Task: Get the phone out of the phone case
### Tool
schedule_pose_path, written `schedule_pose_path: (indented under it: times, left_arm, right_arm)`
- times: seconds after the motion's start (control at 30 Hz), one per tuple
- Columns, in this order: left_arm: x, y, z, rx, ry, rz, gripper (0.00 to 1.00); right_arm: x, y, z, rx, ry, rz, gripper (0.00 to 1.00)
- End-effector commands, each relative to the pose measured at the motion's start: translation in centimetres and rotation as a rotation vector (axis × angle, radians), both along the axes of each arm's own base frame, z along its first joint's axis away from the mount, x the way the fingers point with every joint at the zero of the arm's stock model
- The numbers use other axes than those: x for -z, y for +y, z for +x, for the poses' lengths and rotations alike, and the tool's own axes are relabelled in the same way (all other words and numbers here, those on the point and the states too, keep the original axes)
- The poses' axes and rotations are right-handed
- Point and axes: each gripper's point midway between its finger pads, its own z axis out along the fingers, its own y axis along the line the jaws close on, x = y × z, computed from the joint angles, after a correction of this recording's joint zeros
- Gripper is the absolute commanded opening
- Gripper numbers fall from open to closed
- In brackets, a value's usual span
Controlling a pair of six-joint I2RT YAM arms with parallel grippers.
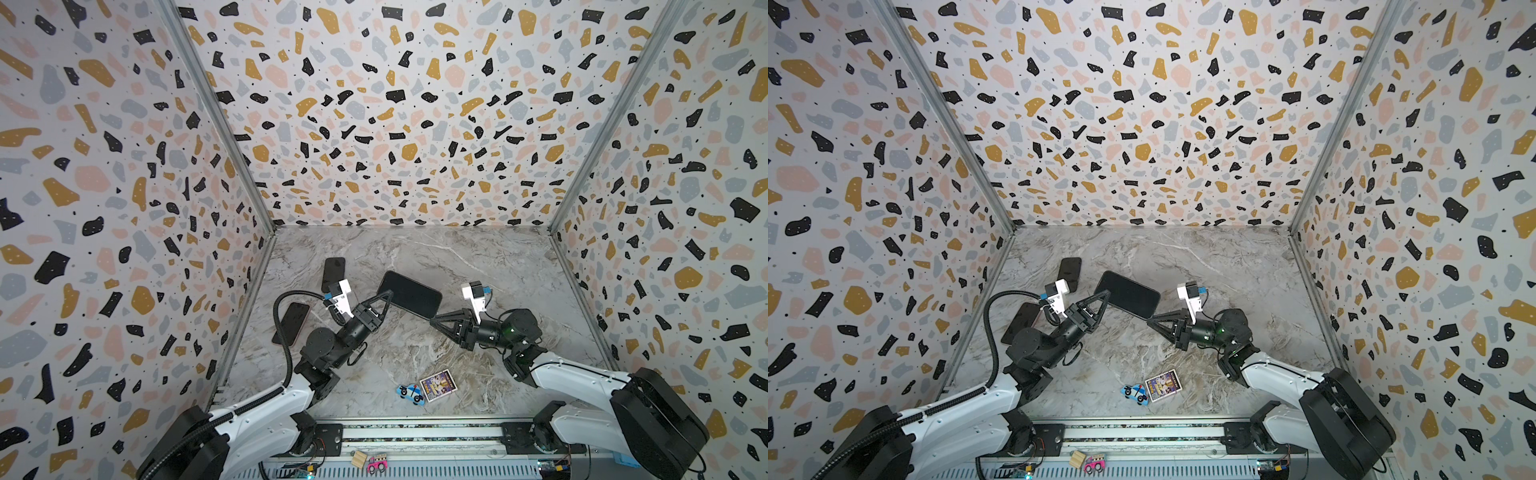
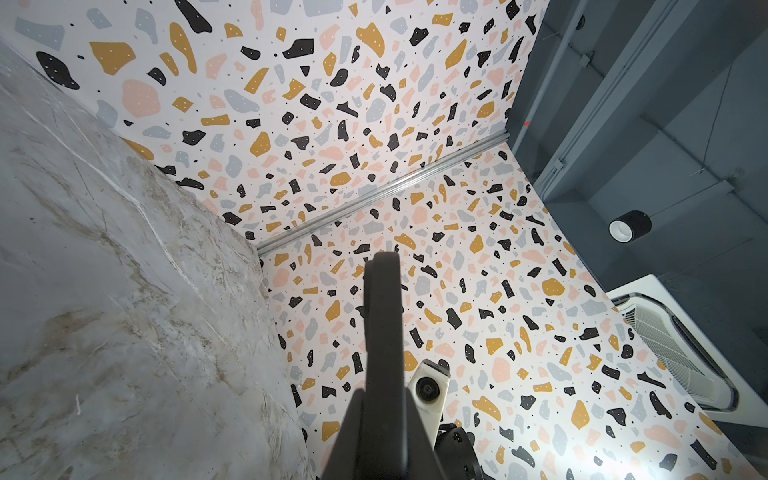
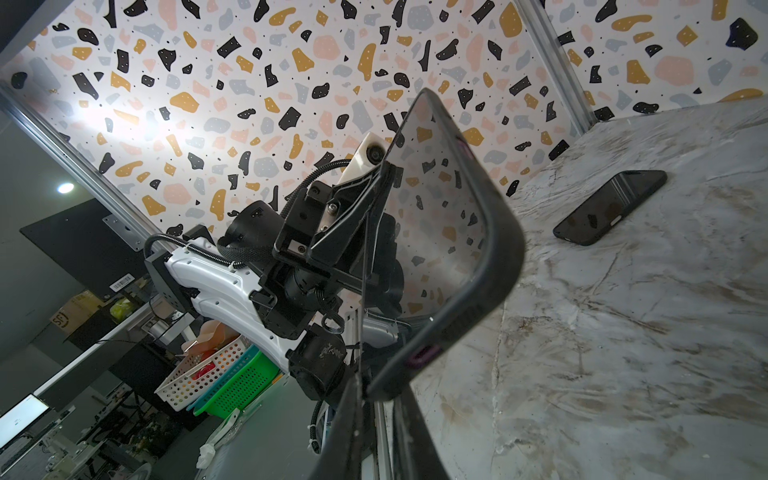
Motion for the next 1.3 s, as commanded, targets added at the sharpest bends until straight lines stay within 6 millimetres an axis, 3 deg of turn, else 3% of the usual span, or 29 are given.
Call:
schedule_pose_path:
  times: [0.0,0.57,1.27]
  left_arm:
    - [-1.8,-0.5,-1.2,0.052,-0.063,-0.049,0.00]
    - [-2.1,-2.0,-2.0,0.119,-0.053,-0.101,0.00]
    - [-3.1,-2.0,-2.6,0.151,-0.053,-0.206,0.00]
  right_arm:
    - [-1.4,0.2,0.7,0.024,-0.079,0.010,0.00]
    - [0.4,0.5,4.1,0.166,-0.069,-0.089,0.00]
    - [2.3,1.3,6.1,0.250,-0.044,-0.130,0.00]
